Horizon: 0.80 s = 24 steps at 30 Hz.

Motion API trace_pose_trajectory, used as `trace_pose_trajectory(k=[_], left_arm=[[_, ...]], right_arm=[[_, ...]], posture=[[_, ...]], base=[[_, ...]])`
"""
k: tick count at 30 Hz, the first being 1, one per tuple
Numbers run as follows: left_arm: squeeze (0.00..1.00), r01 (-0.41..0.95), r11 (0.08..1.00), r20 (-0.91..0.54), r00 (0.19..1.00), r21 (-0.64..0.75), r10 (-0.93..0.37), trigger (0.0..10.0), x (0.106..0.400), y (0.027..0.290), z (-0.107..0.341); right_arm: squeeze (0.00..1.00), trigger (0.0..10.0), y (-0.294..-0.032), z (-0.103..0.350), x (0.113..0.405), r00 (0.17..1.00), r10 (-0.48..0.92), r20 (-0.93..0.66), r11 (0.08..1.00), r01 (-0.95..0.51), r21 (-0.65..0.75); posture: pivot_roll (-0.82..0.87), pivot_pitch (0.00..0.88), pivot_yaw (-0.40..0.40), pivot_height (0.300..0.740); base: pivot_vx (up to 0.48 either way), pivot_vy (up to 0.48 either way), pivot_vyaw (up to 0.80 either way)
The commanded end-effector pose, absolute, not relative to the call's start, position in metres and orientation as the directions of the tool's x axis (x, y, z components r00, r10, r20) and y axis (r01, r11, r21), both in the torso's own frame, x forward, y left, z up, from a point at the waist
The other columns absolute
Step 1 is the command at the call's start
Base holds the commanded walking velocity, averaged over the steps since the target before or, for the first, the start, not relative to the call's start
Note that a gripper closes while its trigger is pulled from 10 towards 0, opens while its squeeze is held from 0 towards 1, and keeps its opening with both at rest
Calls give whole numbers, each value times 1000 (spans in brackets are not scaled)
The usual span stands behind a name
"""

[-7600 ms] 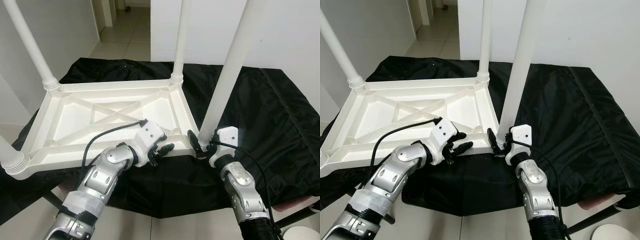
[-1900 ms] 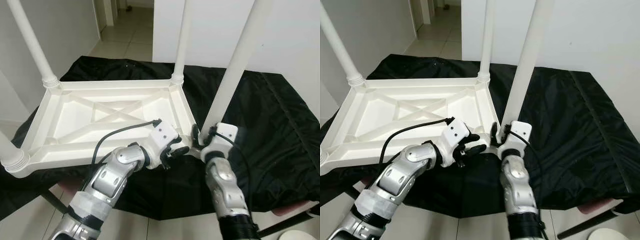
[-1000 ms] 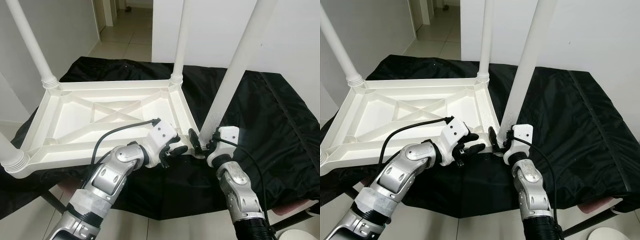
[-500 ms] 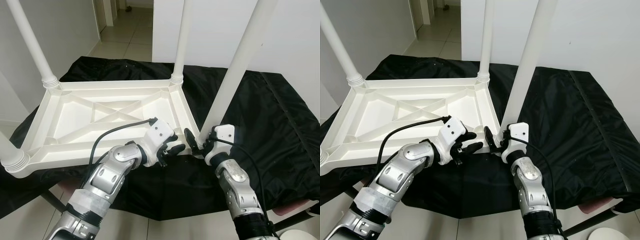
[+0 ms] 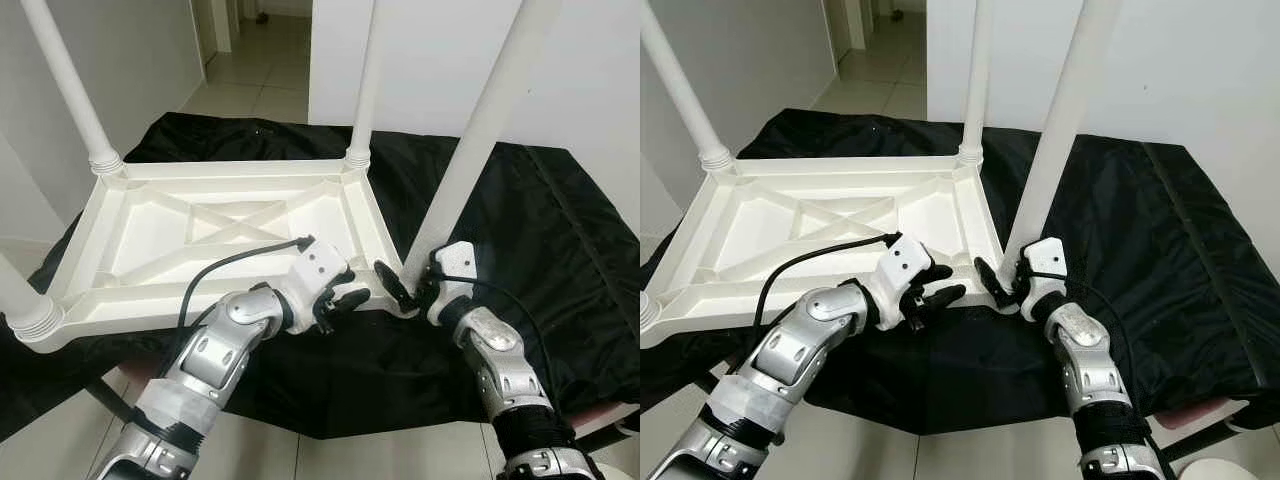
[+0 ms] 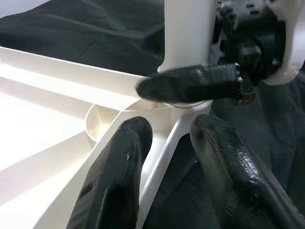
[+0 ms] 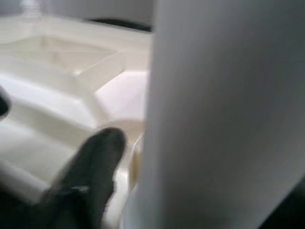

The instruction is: Building children table

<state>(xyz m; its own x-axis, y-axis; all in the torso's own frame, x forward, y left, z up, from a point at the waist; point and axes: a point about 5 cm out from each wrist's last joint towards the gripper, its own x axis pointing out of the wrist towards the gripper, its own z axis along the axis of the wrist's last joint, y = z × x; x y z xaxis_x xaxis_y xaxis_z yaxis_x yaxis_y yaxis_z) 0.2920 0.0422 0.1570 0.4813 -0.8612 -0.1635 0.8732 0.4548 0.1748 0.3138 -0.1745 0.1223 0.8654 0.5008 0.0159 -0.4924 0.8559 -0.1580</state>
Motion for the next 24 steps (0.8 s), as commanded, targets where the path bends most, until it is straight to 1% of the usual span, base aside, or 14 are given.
trace_pose_trajectory(k=[1, 8, 10, 11, 12, 13, 17, 20, 24], left_arm=[[0, 885, 427, -167, 457, 186, -874, 10000, 289, 41, 157], [0, 882, 434, -161, 463, 185, -872, 10000, 290, 41, 158], [0, 881, 437, -159, 465, 184, -871, 10000, 290, 41, 158], [0, 880, 438, -157, 466, 183, -871, 10000, 290, 41, 158], [0, 880, 438, -157, 466, 183, -871, 10000, 290, 41, 158], [0, 880, 439, -156, 467, 181, -871, 10000, 290, 41, 158], [0, 879, 440, -157, 468, 182, -870, 10000, 289, 42, 158], [0, 879, 442, -156, 468, 178, -870, 10000, 289, 42, 157], [0, 880, 442, -154, 468, 174, -870, 10000, 288, 43, 157]], right_arm=[[0, 0, -177, 120, 315, 846, 533, -7, 833, -526, -173], [0, 0, -177, 113, 310, 820, 571, -25, 807, -567, -164], [0, 0, -177, 111, 309, 826, 564, -25, 814, -560, -156], [0, 3137, -177, 110, 309, 830, 557, -26, 820, -554, -141], [0, 3137, -177, 110, 309, 830, 557, -26, 820, -554, -141], [0, 10000, -176, 111, 310, 846, 534, -14, 839, -532, -116], [0, 10000, -175, 112, 310, 856, 516, -1, 852, -514, -100], [0, 10000, -174, 112, 313, 900, 436, 6, 895, -434, -104], [0, 10000, -172, 111, 314, 923, 385, 1, 919, -383, -87]], posture=[[41, 0, -20, 740], [44, 0, -24, 740], [45, 0, -27, 740], [45, 0, -28, 740], [45, 0, -28, 740], [46, 0, -29, 740], [49, 0, -31, 740], [50, 0, -32, 740], [49, 0, -33, 740]], base=[[0, 0, 0], [0, 0, 0], [0, 0, 0], [0, 0, 0], [0, 0, 0], [0, 0, 0], [0, 0, 0], [0, 0, 0], [0, 0, 0]])
